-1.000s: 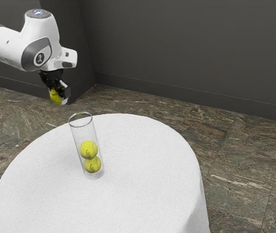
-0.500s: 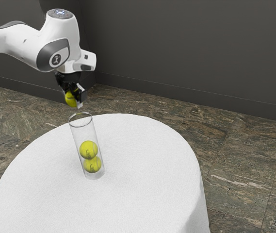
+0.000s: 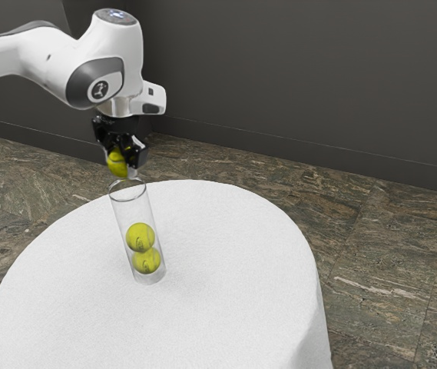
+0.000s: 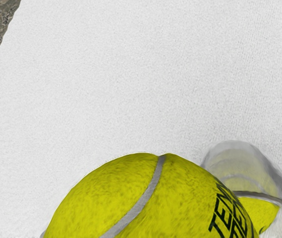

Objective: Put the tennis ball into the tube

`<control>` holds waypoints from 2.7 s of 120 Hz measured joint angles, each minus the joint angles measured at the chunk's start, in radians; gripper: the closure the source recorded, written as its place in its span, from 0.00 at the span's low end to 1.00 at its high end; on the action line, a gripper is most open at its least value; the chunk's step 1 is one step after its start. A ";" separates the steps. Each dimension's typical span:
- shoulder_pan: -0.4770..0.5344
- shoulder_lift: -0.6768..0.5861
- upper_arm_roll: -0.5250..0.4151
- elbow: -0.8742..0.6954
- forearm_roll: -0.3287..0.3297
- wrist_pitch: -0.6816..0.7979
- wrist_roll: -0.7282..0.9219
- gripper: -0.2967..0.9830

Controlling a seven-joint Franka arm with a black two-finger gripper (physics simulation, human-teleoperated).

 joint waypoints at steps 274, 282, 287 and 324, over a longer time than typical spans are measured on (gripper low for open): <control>0.022 -0.037 -0.091 -0.005 0.053 -0.120 -0.296 0.54; 0.008 -0.036 -0.091 -0.005 0.049 -0.117 -0.296 0.50; -0.010 -0.035 -0.082 -0.009 0.034 -0.111 -0.295 0.45; -0.026 -0.028 -0.050 -0.012 -0.076 -0.083 -0.286 0.29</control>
